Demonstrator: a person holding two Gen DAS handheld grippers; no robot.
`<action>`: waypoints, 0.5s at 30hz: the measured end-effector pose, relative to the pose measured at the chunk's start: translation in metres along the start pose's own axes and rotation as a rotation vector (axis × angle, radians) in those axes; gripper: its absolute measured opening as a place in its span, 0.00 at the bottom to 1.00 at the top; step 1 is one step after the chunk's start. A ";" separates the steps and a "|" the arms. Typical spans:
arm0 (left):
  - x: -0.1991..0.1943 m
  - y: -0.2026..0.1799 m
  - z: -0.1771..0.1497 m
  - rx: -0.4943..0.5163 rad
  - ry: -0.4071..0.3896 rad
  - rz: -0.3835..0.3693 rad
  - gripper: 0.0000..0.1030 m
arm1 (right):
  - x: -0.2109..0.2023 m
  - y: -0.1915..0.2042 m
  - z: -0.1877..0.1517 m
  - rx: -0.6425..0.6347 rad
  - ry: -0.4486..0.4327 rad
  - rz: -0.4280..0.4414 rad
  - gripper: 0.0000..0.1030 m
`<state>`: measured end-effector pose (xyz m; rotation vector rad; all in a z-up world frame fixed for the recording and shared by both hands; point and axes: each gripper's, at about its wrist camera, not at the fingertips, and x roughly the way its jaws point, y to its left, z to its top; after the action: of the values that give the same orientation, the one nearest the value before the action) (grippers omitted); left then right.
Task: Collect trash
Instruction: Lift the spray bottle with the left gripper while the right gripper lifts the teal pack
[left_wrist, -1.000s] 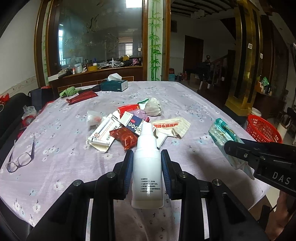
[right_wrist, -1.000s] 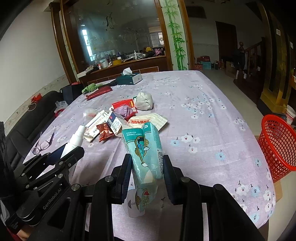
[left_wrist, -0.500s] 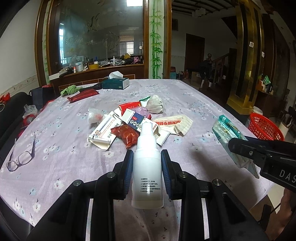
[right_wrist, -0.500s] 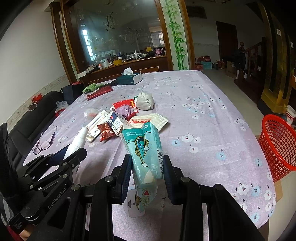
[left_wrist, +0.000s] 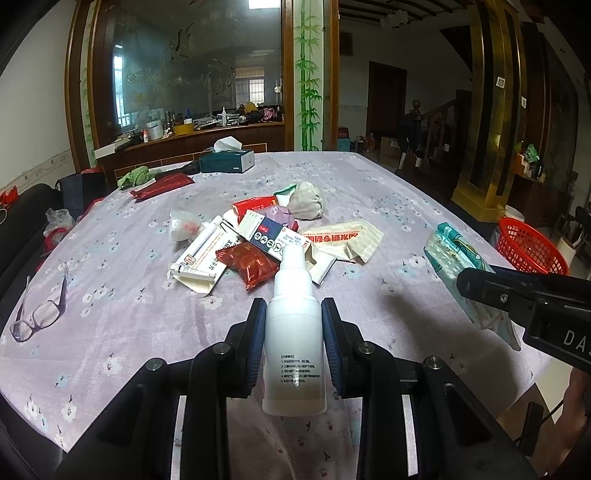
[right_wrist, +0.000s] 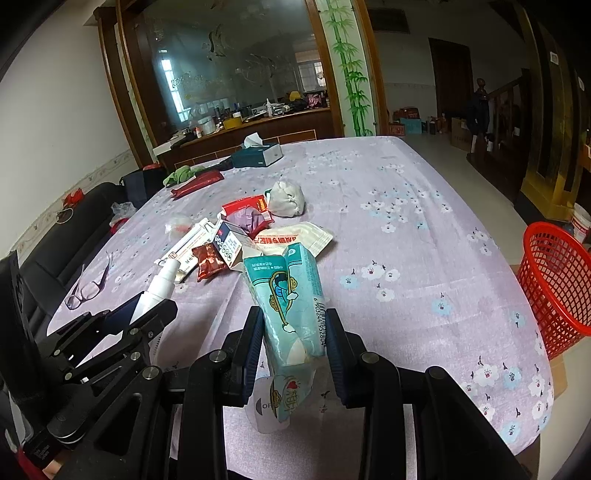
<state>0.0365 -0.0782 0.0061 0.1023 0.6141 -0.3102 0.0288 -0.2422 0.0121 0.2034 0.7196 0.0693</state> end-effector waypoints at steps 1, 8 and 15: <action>0.001 -0.001 0.001 0.002 0.002 0.000 0.28 | 0.001 -0.001 0.000 0.002 0.002 0.002 0.35; 0.004 -0.003 0.002 0.007 0.008 0.000 0.28 | 0.001 -0.003 -0.001 0.009 0.004 0.005 0.35; 0.007 -0.007 0.003 0.014 0.016 -0.002 0.28 | 0.002 -0.010 0.001 0.025 0.008 0.008 0.35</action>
<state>0.0416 -0.0869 0.0039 0.1179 0.6282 -0.3162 0.0308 -0.2523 0.0095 0.2298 0.7281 0.0687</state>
